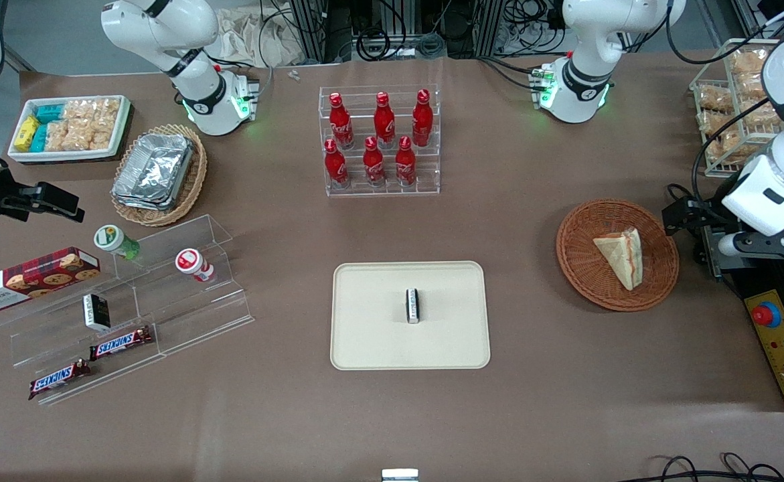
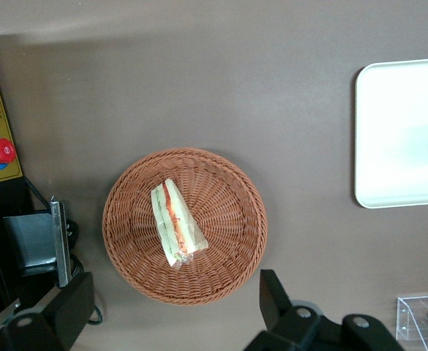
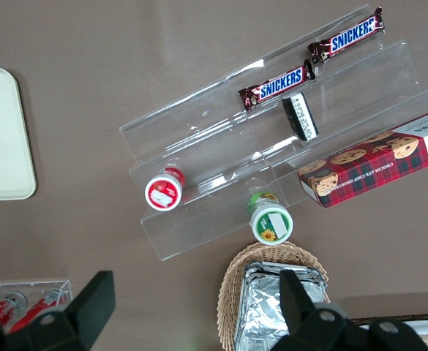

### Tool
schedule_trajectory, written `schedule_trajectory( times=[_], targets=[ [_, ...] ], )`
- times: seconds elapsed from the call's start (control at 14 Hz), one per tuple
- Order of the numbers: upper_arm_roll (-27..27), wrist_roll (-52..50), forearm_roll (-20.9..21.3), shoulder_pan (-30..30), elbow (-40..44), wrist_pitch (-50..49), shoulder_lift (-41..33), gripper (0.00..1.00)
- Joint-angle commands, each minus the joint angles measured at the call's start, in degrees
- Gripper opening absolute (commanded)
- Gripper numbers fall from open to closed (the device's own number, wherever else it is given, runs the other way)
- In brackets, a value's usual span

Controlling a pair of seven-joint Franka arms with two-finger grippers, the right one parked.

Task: Place sandwich from basket to tray
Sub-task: 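Move the left gripper over the wrapped sandwich in the wicker basket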

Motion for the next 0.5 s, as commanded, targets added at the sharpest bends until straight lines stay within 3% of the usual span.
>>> schedule_trajectory(
  times=[0.0, 0.43],
  targets=[
    [-0.2, 1.2, -1.0, 0.6, 1.6, -1.9, 0.1, 1.0],
    [0.2, -0.6, -0.6, 0.6, 1.7, -3.0, 0.6, 1.0]
  ],
)
